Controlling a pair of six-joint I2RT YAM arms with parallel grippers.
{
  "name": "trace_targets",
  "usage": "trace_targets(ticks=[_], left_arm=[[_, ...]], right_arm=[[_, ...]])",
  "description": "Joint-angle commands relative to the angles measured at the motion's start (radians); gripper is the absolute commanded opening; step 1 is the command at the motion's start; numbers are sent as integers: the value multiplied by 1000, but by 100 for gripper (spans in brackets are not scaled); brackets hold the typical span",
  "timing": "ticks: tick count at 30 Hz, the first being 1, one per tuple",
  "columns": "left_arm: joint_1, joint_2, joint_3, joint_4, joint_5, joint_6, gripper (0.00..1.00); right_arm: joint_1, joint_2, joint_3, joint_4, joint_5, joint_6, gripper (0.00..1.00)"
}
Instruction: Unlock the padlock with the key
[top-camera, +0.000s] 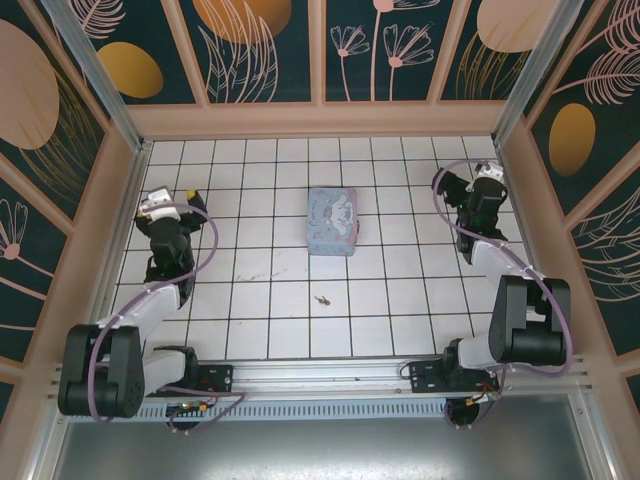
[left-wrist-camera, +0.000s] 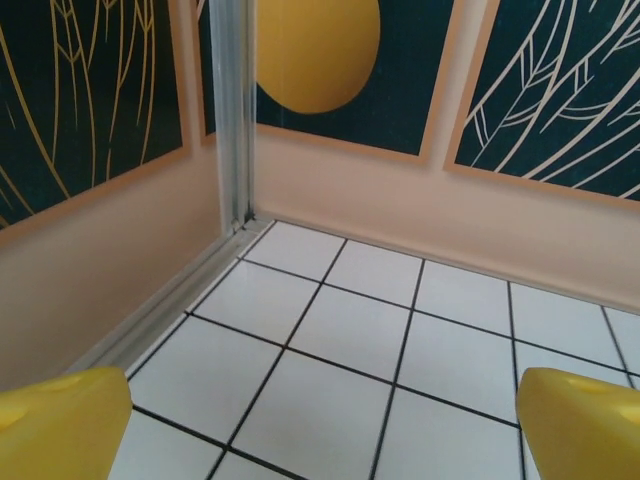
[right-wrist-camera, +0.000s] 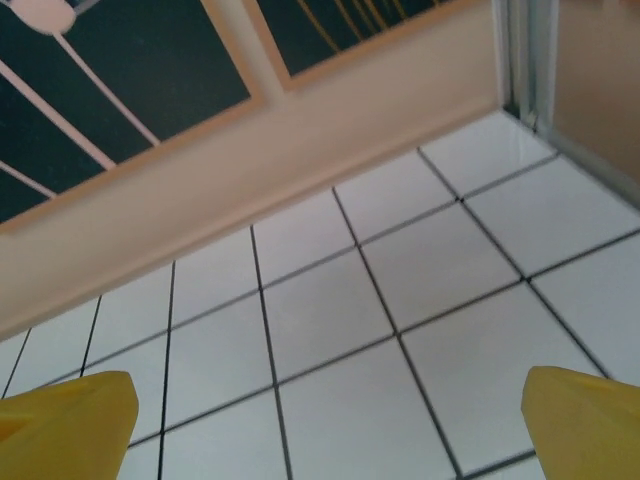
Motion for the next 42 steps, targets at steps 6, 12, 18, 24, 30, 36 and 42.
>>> trace_targets(ticks=[6, 12, 18, 24, 30, 36, 42], left_arm=[[8, -16, 268, -553, 149, -298, 99], [-10, 82, 385, -617, 311, -402, 99], [-102, 228, 536, -665, 321, -418, 99], [-158, 291, 578, -638, 354, -459, 99], [-176, 279, 549, -618, 367, -487, 99], [-176, 235, 507, -643, 364, -493, 99], [-176, 203, 487, -672, 405, -513, 99]], right_arm=[[85, -42, 20, -234, -353, 121, 99], [282, -50, -29, -265, -281, 240, 99], [414, 4, -110, -177, -170, 415, 98], [597, 93, -61, -139, -70, 491, 97], [805, 201, 94, -90, -108, 503, 92], [813, 87, 116, -154, -147, 430, 92], [624, 57, 197, -289, -180, 359, 93]])
